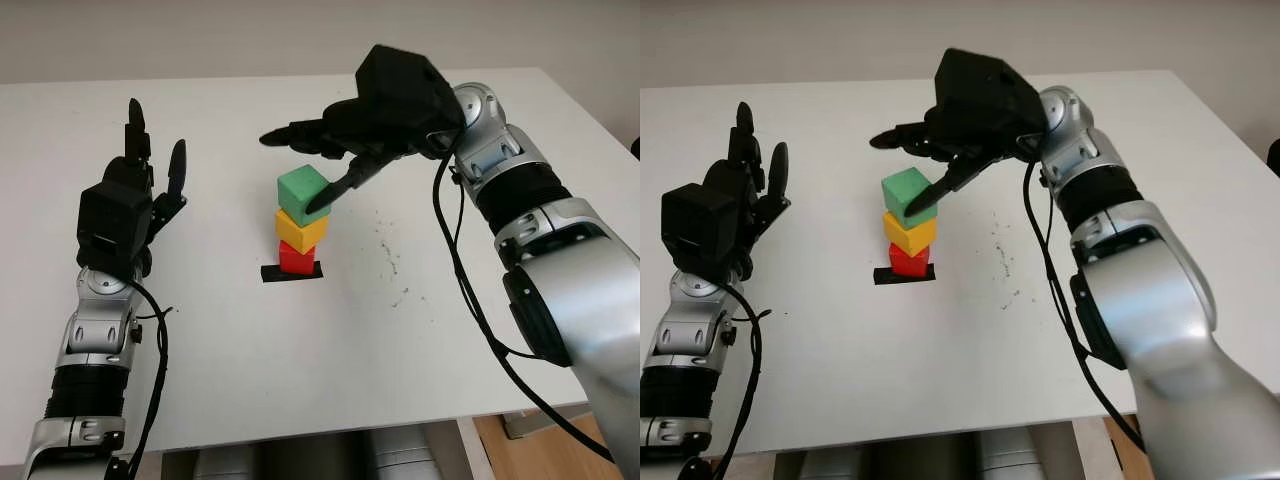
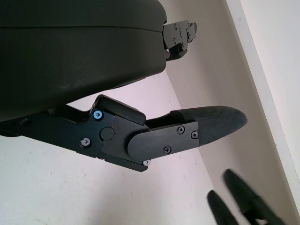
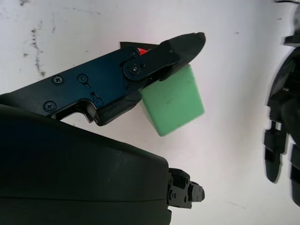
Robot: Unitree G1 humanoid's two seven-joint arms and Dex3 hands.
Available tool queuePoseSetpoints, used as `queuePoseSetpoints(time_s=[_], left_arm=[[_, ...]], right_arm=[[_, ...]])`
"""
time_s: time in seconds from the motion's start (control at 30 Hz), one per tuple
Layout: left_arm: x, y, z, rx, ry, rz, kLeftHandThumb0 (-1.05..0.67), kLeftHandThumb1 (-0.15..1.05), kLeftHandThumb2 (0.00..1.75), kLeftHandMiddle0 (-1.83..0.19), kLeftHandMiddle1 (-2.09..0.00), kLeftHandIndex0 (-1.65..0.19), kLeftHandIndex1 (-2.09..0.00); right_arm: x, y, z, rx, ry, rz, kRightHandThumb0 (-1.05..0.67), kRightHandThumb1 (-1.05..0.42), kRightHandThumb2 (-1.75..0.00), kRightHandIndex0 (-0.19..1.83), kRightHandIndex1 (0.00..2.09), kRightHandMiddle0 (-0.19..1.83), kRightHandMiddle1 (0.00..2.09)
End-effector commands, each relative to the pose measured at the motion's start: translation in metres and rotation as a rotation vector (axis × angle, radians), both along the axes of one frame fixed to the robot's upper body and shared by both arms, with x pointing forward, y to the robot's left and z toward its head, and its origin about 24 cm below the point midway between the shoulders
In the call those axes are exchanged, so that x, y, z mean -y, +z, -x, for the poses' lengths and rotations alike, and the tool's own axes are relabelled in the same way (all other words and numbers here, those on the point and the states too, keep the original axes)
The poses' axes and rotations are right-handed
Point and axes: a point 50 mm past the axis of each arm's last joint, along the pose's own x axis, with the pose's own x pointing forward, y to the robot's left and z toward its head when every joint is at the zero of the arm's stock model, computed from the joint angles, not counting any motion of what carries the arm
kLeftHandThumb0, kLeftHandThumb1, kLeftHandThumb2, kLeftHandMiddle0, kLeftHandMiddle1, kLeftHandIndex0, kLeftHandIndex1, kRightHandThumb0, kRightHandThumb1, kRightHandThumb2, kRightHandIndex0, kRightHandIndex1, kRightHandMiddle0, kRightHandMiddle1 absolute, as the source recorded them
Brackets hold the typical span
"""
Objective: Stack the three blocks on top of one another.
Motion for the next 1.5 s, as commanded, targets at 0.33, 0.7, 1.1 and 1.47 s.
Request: queuePoseSetpoints(time_s=[0.33,0.7,1.1,1.47], left_arm=[[0.002,0.000,0.000,0.016,-0.013,0.016,-0.79,1.05,0.66,0.19,0.00,0.19,0.00],[0.005,-0.005,-0.001,-0.006,-0.006,0.034,-0.83,1.05,0.65,0.19,0.00,0.19,-0.02],[0.006,-0.015,0.005,-0.014,-0.024,0.066,-0.85,1.05,0.64,0.19,0.00,0.19,-0.02],[0.014,-0.025,0.014,-0.024,-0.038,0.124,-0.85,1.05,0.64,0.19,0.00,0.19,-0.04]], right_arm=[[0.048,0.014,0.006,0.116,-0.189,-0.474,-0.92,-1.05,-0.64,-0.19,0.00,-0.19,0.00],[0.090,-0.049,0.012,0.047,-0.473,-0.705,-0.88,-1.05,-0.73,-0.19,0.00,-0.19,0.00],[0.090,-0.103,0.029,0.022,-0.667,-0.932,-0.87,-1.05,-0.75,-0.19,0.00,-0.19,0.00],[0.064,-0.120,0.045,0.057,-0.713,-0.903,-0.83,-1.05,-0.76,-0.19,0.00,-0.19,0.00]])
